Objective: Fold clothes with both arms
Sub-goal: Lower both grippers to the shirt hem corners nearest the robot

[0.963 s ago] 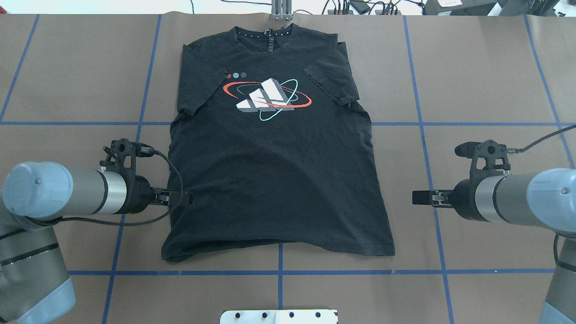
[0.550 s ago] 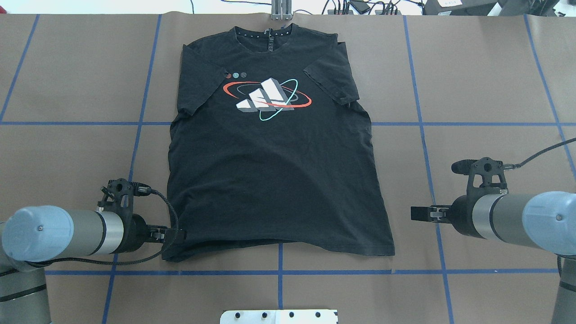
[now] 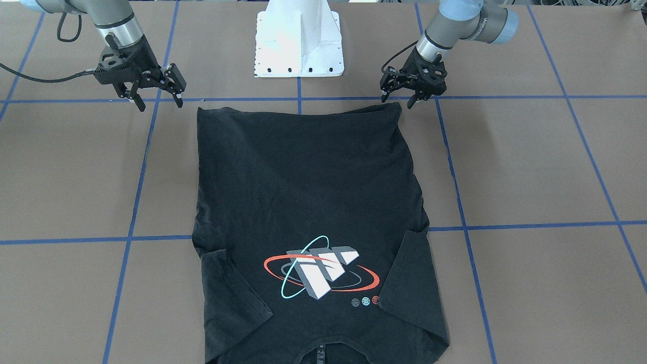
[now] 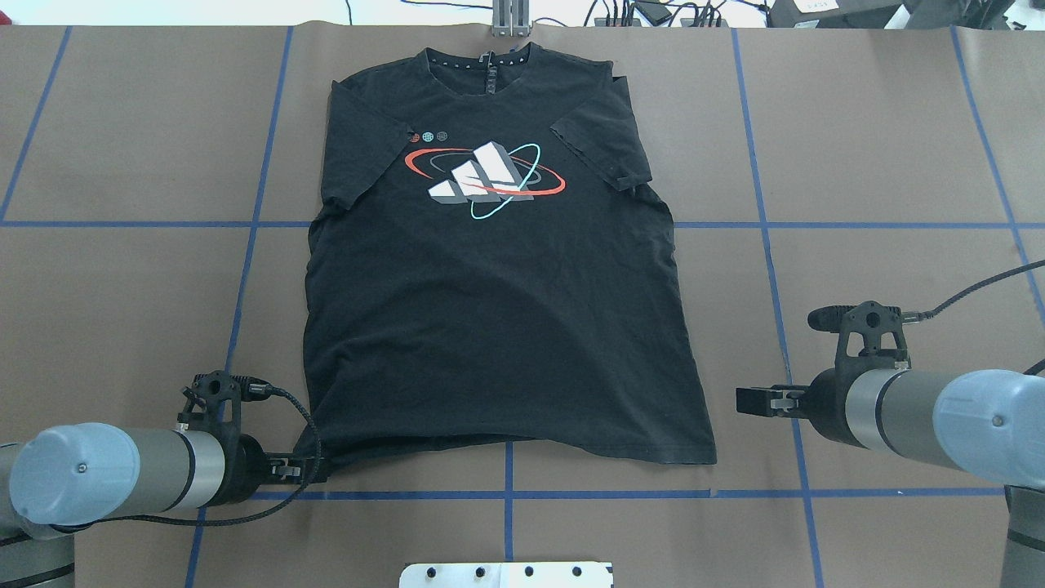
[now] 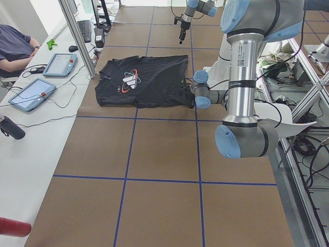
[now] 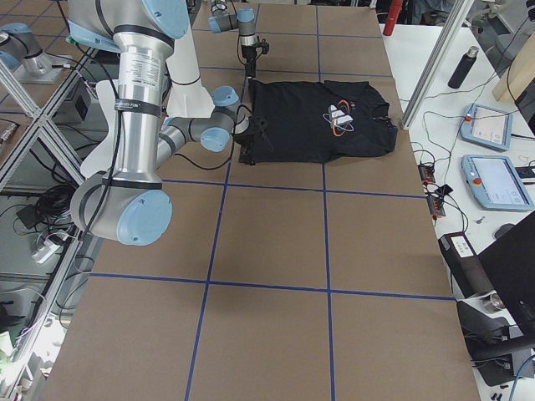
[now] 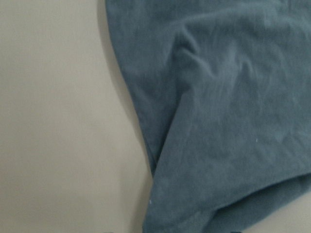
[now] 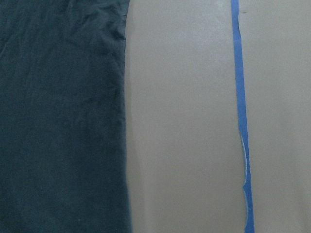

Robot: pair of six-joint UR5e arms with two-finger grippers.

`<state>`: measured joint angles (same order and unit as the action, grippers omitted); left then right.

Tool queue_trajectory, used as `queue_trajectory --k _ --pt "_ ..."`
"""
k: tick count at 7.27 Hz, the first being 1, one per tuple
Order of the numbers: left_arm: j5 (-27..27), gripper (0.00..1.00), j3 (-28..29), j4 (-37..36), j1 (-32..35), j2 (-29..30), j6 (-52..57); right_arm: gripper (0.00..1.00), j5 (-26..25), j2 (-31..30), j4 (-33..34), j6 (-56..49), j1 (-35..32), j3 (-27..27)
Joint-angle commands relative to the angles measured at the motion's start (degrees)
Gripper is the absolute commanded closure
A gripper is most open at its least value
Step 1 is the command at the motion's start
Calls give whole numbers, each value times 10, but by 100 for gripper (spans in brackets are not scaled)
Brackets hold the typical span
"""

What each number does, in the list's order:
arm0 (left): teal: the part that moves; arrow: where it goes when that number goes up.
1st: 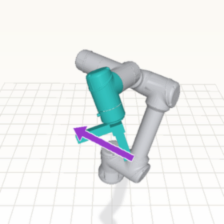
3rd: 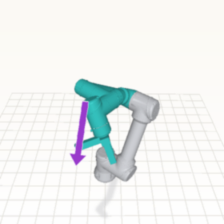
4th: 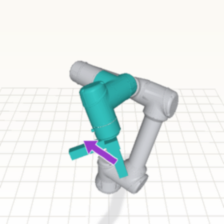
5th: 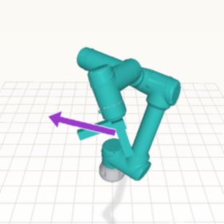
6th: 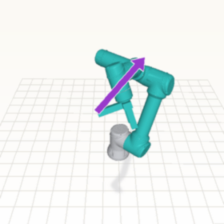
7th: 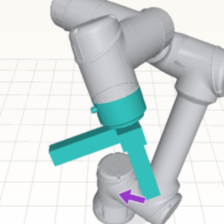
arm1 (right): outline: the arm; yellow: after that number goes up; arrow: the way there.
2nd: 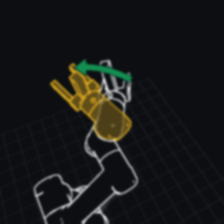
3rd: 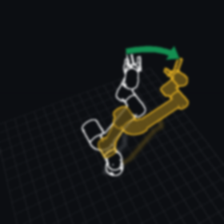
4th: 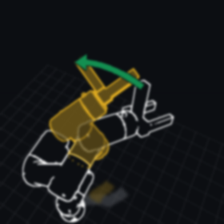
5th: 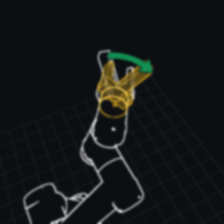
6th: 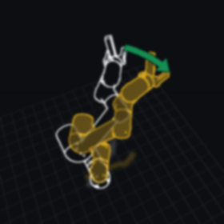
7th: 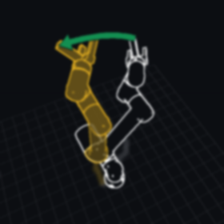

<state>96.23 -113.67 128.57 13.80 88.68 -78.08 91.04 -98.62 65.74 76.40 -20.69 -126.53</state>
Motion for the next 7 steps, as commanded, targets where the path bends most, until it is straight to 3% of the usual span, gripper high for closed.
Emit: queue_trajectory --k 1,3,4,5,6,7 --pt "-2 54 0 -1 -6 -1 -10 0 -9 1 0 2 7 0" --pt "-1 54 -1 -1 -6 -1 -10 0 -9 2 0 2 7 0" --pt "-1 61 -3 -1 -5 -1 -10 0 -9 3 0 2 7 0" --pt "-1 86 -4 -1 -4 -2 -11 0 -9 3 0 2 8 0" --pt "-3 100 -4 0 -3 -3 -11 0 -9 2 0 2 9 0" --pt "-16 100 -8 0 -4 -9 -11 0 -9 3 0 2 11 0"
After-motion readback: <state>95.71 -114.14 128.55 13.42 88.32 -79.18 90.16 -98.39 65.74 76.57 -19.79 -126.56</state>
